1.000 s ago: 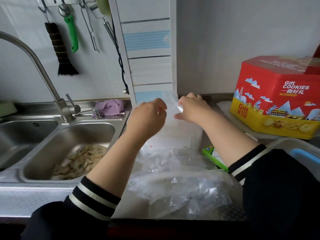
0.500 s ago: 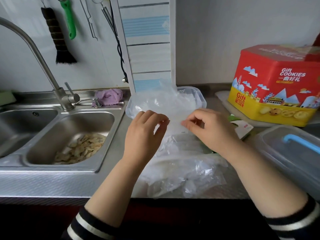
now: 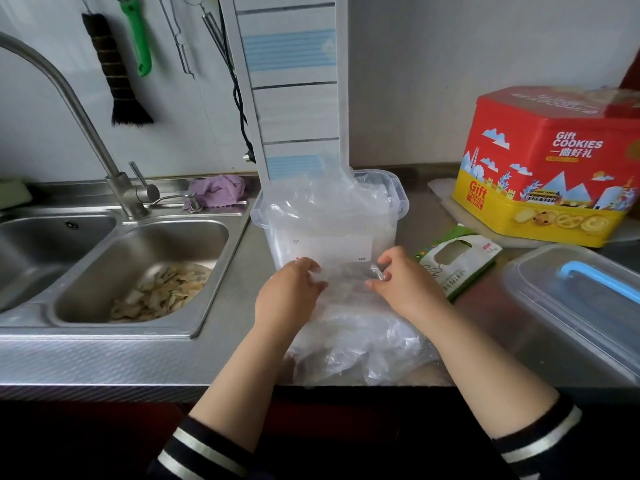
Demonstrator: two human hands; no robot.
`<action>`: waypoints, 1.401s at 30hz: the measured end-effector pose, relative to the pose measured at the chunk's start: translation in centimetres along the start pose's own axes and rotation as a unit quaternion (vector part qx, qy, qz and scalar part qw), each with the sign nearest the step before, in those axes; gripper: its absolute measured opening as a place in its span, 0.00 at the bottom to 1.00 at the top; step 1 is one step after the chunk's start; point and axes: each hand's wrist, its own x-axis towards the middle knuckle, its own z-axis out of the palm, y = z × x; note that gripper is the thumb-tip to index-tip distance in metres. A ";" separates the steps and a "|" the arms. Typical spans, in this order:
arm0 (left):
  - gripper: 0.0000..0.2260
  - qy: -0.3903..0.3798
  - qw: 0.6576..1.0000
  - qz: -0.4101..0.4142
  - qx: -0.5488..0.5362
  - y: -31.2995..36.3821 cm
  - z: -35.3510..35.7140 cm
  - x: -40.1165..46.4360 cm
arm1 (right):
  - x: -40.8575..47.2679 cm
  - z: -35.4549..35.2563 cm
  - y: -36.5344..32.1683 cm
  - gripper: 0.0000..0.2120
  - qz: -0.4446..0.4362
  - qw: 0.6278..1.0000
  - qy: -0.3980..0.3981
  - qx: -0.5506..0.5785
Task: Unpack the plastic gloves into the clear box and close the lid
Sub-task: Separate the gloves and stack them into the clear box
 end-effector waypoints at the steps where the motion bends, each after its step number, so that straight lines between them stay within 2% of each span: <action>1: 0.08 0.019 1.000 0.009 -0.016 0.0 -0.3 0.0 | 0.1 0.0 0.1 0.16 0.001 1.000 -0.003 0.019; 3: 0.06 0.052 0.997 0.024 -0.042 0.2 -1.1 -0.1 | 0.2 -0.3 0.4 0.13 -0.014 0.998 0.000 0.061; 8: 0.08 0.100 0.986 0.078 -0.112 1.1 -3.0 0.0 | 0.1 -2.4 -0.2 0.08 -0.065 0.983 0.038 0.167; 11: 0.07 0.061 0.977 0.045 -0.200 1.8 -4.5 0.3 | 0.0 -3.7 -0.8 0.09 -0.085 0.972 0.061 0.209; 14: 0.04 0.066 0.962 0.008 -0.265 2.1 -6.0 1.0 | -0.2 -4.9 -1.6 0.08 -0.105 0.967 0.079 0.218; 18: 0.03 0.076 0.912 -0.040 -0.401 2.9 -7.4 2.1 | 0.2 -6.2 -2.8 0.06 -0.123 0.956 0.102 0.246; 20: 0.05 0.086 0.894 -0.045 -0.437 3.5 -7.7 2.6 | 0.7 -6.6 -3.6 0.05 -0.129 0.953 0.106 0.254; 22: 0.08 0.085 0.885 -0.036 -0.456 4.1 -8.0 2.9 | 1.4 -7.2 -4.3 0.08 -0.145 0.951 0.112 0.251; 25: 0.24 0.012 0.870 -0.028 -0.493 4.4 -8.3 3.2 | 2.2 -8.3 -5.6 0.10 -0.165 0.949 0.103 0.247; 27: 0.33 -0.038 0.874 -0.029 -0.484 4.4 -8.6 3.5 | 3.0 -9.1 -6.3 0.08 -0.162 0.948 0.090 0.260; 28: 0.34 -0.054 0.878 -0.025 -0.474 4.3 -8.8 3.6 | 3.5 -9.4 -6.5 0.07 -0.156 0.948 0.085 0.266; 31: 0.27 -0.073 0.902 0.005 -0.426 3.9 -9.2 3.8 | 4.8 -9.7 -6.7 0.05 -0.133 0.945 0.072 0.291; 34: 0.16 -0.034 0.930 0.016 -0.367 3.5 -8.6 4.3 | 5.1 -9.4 -6.7 0.04 -0.107 0.935 0.056 0.333; 36: 0.05 0.013 0.927 0.019 -0.375 3.4 -8.3 4.9 | 5.1 -9.2 -6.5 0.05 -0.099 0.936 0.054 0.335; 39: 0.08 0.066 0.932 0.014 -0.357 3.5 -8.5 6.1 | 5.6 -9.1 -6.3 0.09 -0.093 0.949 0.059 0.295; 42: 0.10 0.085 0.959 0.010 -0.269 3.5 -9.0 8.3 | 7.5 -8.6 -6.4 0.11 -0.086 0.968 0.098 0.213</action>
